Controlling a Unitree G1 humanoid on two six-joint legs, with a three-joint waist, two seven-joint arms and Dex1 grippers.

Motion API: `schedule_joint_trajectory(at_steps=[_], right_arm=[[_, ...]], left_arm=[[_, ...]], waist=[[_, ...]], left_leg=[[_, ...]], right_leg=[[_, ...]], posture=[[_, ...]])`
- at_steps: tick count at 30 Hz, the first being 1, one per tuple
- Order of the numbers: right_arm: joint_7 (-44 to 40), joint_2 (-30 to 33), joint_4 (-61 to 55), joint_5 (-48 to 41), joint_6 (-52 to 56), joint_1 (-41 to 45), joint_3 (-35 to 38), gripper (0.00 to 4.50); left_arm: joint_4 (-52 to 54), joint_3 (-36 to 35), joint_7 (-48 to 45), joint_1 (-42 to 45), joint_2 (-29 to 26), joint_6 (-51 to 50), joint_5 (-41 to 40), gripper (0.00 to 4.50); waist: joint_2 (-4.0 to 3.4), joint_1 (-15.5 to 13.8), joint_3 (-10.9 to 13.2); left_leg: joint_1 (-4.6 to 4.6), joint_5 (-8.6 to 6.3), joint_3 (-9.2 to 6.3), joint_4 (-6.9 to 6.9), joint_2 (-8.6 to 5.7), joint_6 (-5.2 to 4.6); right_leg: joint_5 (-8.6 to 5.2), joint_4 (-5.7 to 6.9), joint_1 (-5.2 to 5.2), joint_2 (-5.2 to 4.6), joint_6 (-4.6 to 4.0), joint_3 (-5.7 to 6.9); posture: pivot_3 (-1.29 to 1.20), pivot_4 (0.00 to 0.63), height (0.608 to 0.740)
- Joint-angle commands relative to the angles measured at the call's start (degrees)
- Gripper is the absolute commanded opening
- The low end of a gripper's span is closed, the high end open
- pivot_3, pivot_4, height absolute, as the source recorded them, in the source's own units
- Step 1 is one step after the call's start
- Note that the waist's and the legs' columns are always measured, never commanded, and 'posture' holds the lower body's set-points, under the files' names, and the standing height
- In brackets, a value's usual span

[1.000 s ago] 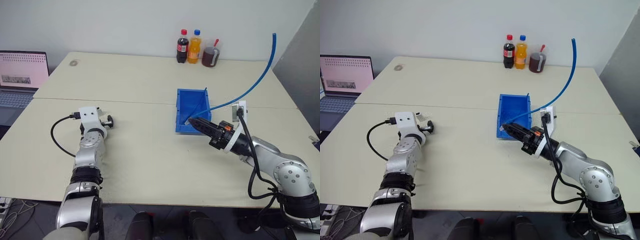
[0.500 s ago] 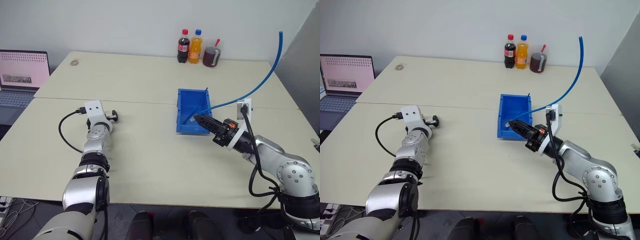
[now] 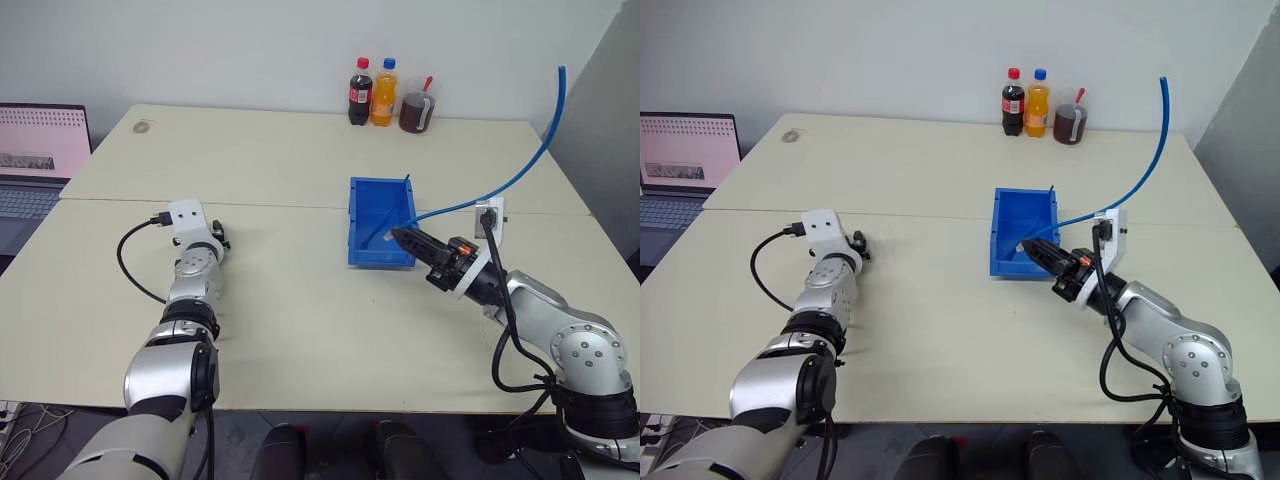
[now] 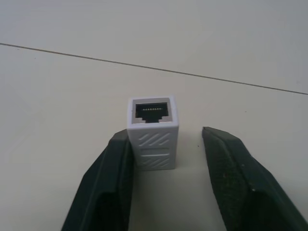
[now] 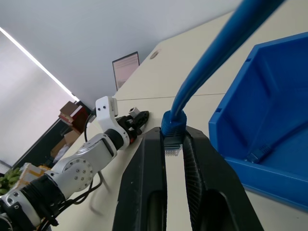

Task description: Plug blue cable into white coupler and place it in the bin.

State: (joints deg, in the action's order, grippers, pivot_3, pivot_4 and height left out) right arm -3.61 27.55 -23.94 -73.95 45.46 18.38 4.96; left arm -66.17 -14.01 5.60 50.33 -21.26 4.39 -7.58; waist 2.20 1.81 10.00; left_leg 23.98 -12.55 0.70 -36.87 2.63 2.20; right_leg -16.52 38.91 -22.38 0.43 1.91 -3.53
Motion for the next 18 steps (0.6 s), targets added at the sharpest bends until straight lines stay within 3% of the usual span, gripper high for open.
schedule_joint_trajectory(at_steps=[1, 4, 13, 16, 18], right_arm=[[-0.31, -0.20, -0.99, 0.17, -0.03, -0.03, 1.95, 0.21], [-0.19, -0.45, -1.14, 0.39, 0.10, -0.23, 2.38, 0.21], [1.06, -1.69, -1.58, 1.19, -0.14, -0.76, 2.33, 0.21], [1.24, -1.43, -2.00, 3.02, 0.07, -0.60, 1.80, 0.21], [1.39, -0.92, -2.76, 3.19, 0.52, -0.40, 2.10, 0.21]], left_arm=[[-0.72, -0.22, 0.25, 0.98, -1.42, 0.60, 0.91, 1.30], [-0.79, -0.32, 0.41, 0.80, -1.67, 0.46, 0.89, 0.83], [0.01, 0.70, -1.14, 0.44, -2.19, -0.12, 1.57, 0.79], [3.49, 3.60, -11.76, -0.10, -5.19, 0.47, 2.91, 0.79], [11.03, 6.94, -29.17, -1.97, -7.99, -0.29, 1.42, 0.79]], waist=[[0.00, 0.00, 0.00], [0.00, 0.02, 0.00], [0.00, -0.03, 0.00], [0.00, 0.01, 0.00], [0.00, 0.01, 0.00]], left_leg=[[0.00, 0.00, 0.00, 0.00, 0.00, 0.00], [0.00, 0.00, 0.00, 0.00, 0.00, 0.00], [0.00, 0.00, 0.01, 0.00, 0.00, 0.00], [0.01, 0.00, 0.02, 0.01, -0.05, 0.00], [0.05, 0.00, 0.03, 0.03, -0.03, 0.01]], right_leg=[[0.00, 0.00, 0.00, 0.00, 0.00, 0.00], [0.00, 0.00, 0.00, 0.00, 0.00, 0.00], [0.00, 0.01, -0.01, -0.01, 0.00, -0.01], [0.00, 0.01, -0.03, 0.01, -0.01, 0.00], [0.04, 0.01, -0.10, 0.06, -0.08, 0.00]], posture=[[0.00, 0.150, 0.740], [0.00, 0.150, 0.740], [0.00, 0.150, 0.740], [0.00, 0.150, 0.740], [0.00, 0.150, 0.740]])
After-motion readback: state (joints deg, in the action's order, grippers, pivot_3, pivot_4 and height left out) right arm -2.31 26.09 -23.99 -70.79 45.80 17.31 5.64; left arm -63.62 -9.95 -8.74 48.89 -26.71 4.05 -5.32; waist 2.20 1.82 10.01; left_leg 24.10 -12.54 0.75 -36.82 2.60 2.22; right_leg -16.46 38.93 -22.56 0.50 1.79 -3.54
